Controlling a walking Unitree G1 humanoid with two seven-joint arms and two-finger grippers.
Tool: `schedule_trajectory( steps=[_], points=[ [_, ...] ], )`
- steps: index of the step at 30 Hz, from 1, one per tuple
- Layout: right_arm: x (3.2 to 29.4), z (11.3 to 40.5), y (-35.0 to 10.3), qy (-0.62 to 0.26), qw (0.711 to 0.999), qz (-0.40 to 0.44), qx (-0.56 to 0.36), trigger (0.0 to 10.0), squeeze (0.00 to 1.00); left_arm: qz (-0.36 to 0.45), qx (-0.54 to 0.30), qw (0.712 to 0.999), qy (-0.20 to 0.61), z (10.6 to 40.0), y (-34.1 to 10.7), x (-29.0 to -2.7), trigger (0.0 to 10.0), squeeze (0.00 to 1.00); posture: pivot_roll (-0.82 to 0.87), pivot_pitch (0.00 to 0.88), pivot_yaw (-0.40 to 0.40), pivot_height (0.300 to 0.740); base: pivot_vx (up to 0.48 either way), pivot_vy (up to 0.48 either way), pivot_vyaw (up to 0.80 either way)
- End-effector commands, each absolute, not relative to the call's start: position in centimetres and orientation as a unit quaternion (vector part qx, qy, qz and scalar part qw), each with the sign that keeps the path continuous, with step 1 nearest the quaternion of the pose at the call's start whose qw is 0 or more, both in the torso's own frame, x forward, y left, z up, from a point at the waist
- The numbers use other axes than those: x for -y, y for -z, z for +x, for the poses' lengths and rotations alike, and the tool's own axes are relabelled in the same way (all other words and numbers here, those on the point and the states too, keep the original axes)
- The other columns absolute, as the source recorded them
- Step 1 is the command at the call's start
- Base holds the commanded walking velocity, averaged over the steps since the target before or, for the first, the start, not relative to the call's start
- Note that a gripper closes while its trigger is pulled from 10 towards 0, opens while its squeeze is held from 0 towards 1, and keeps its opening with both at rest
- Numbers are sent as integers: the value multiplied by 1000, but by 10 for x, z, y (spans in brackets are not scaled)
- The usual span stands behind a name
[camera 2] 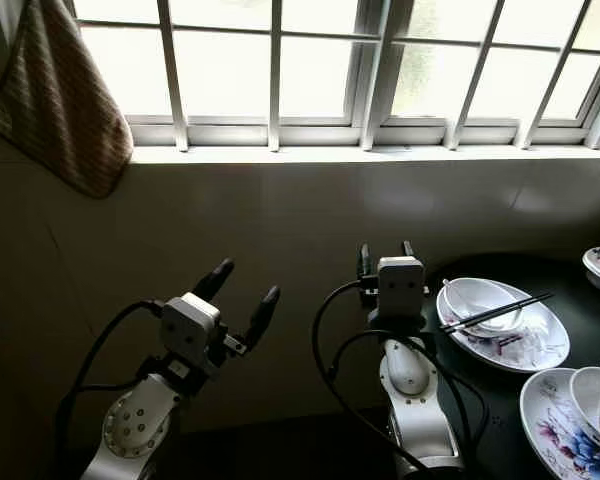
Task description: Kitchen organization
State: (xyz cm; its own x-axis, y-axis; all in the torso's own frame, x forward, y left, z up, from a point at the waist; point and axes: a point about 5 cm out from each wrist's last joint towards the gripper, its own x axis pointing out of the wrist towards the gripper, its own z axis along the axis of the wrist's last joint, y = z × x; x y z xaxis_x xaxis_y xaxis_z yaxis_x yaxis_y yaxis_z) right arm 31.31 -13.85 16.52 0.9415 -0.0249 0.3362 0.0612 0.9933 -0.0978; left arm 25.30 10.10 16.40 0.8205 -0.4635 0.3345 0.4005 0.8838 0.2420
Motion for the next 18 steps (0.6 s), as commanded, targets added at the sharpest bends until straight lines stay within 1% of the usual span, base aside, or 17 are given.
schedule_trajectory(
  steps=[1, 3, 5, 7, 11, 16, 18],
  points=[
    [133, 314, -169, 15, 983, -49, 176, 10000, 0, 89, 198, 950, 225, 253, -166, -102, 10000, 0, 52, 0, -64, 740, 0, 0, 0],
    [133, 314, -169, 15, 983, -49, 177, 10000, 0, 90, 199, 949, 225, 253, -166, -102, 10000, 0, 50, 0, -65, 740, 0, 0, 0],
    [133, 315, -169, 15, 983, -49, 178, 10000, 0, 90, 199, 949, 225, 253, -166, -102, 10000, 0, 49, 0, -65, 740, 0, 0, -800],
    [133, 315, -169, 16, 983, -49, 178, 10000, 0, 91, 198, 949, 226, 254, -165, -102, 10000, 0, 49, 0, -66, 740, 0, 0, 0],
    [133, 315, -170, 16, 983, -49, 178, 10000, 0, 92, 194, 950, 228, 254, -164, -101, 10000, 0, 48, 0, -67, 740, 0, -431, 0],
    [132, 316, -170, 15, 983, -50, 179, 10000, 0, 91, 197, 950, 226, 254, -165, -101, 10000, 0, 49, 0, -69, 740, 0, -468, -800],
    [132, 316, -170, 14, 983, -50, 178, 10000, 0, 88, 197, 950, 224, 254, -165, -101, 10000, 0, 50, 0, -70, 740, 0, -334, 0]
  ],
)
